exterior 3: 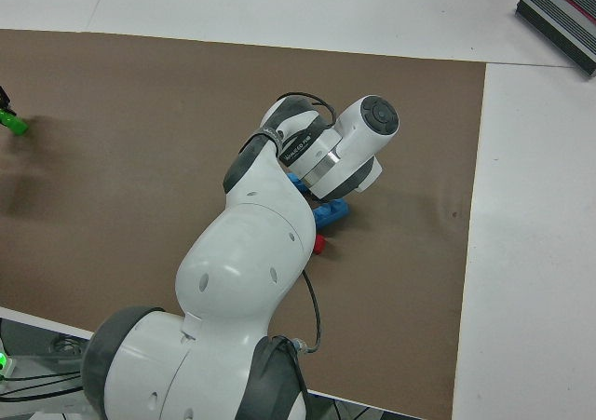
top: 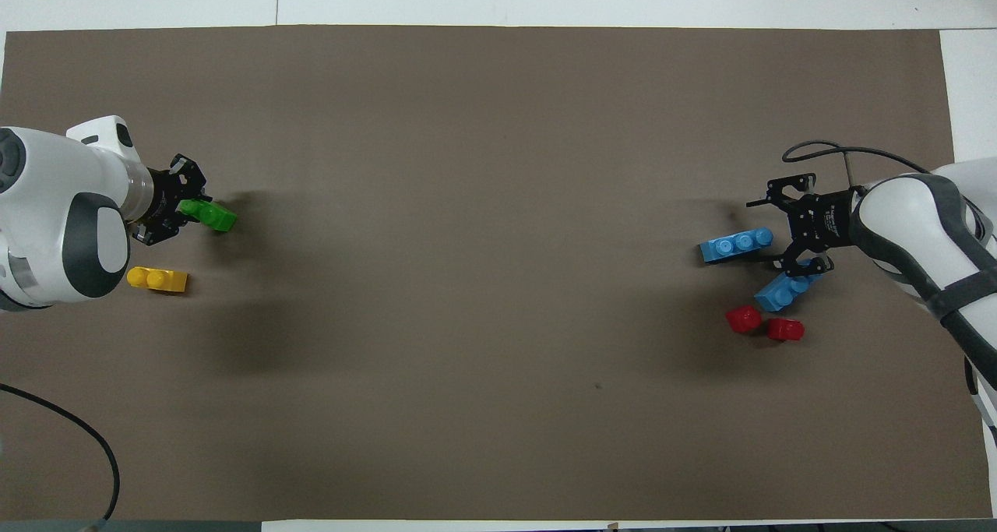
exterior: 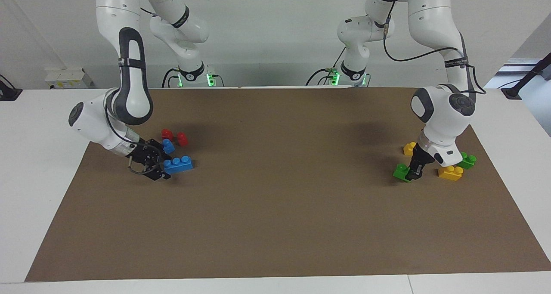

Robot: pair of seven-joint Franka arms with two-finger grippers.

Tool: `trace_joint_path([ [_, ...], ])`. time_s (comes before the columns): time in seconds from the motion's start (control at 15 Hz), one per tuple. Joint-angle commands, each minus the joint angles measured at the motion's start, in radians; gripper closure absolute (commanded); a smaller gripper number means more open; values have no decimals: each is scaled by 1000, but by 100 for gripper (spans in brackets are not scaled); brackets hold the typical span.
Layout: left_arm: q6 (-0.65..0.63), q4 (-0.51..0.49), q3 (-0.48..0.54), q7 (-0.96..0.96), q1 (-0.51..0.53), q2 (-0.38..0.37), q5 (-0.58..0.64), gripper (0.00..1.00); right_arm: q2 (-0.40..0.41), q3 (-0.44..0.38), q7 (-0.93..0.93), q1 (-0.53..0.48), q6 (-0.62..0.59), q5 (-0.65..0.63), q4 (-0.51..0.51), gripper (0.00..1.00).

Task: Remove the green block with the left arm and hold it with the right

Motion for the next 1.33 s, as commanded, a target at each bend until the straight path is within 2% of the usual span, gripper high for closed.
trace_joint_path([
  [0.0, 18, 19, -6, 13, 11, 16, 23, 100, -46, 12, -2, -9, -38, -39, 3, 0],
  [0.07, 27, 19, -6, 16, 11, 16, 27, 100, -67, 12, -1, -4, -56, -53, 8, 0],
  [0.13, 35, 21, -6, 24, 8, 21, 44, 4, -91, 12, -1, 2, -81, -73, 17, 0],
  [0.2, 32, 24, -6, 28, 8, 21, 53, 0, -116, 14, -2, 5, -114, -102, 34, 0],
  [0.47, 20, 47, -6, 80, 8, 15, 55, 0, -184, 17, -33, 28, -313, -220, 150, 0],
  [0.67, -18, 68, -7, 116, 11, -8, 55, 0, -240, 25, -204, 59, -452, -340, 230, 0],
  [0.8, -54, 83, -7, 168, 4, -36, 55, 0, -291, 26, -369, 114, -483, -496, 252, 0],
  [0.87, -93, 96, -7, 208, 2, -48, 55, 0, -320, 26, -448, 128, -496, -535, 252, 0],
  [1.07, -239, 168, -9, 326, -4, -77, 55, 0, -375, 26, -606, 128, -510, -546, 258, 0],
  [1.27, -362, 209, -13, 493, -4, -131, 55, 0, -403, 32, -665, 145, -504, -549, 256, 0],
])
